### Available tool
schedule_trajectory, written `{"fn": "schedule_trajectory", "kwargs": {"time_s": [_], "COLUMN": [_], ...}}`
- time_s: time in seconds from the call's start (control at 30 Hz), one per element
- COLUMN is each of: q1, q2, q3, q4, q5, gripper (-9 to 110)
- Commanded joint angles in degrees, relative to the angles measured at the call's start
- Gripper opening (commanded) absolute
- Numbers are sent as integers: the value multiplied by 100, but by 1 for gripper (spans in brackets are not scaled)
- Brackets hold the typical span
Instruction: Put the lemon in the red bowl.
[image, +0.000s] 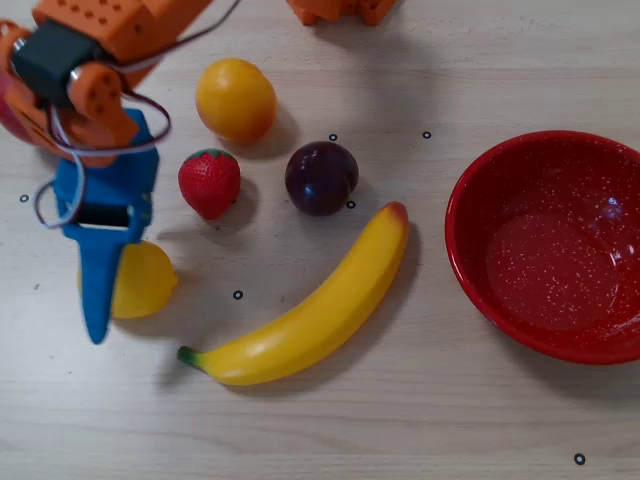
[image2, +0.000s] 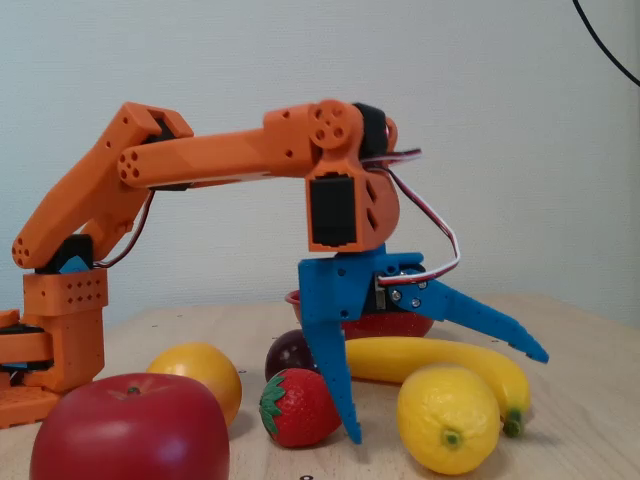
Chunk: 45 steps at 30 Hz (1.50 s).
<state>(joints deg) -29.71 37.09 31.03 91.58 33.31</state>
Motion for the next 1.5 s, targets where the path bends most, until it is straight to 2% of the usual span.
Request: {"fn": "schedule_trajectory", "kwargs": {"time_s": [0.0,0.97,1.47], "q1": [158,-44,-35], "q2": [343,-9,-26], "q3": [-580,-642,-642], "q4": [-97,-580,-501], "q5": [-53,-35,-79], "gripper": [62,61,57]}}
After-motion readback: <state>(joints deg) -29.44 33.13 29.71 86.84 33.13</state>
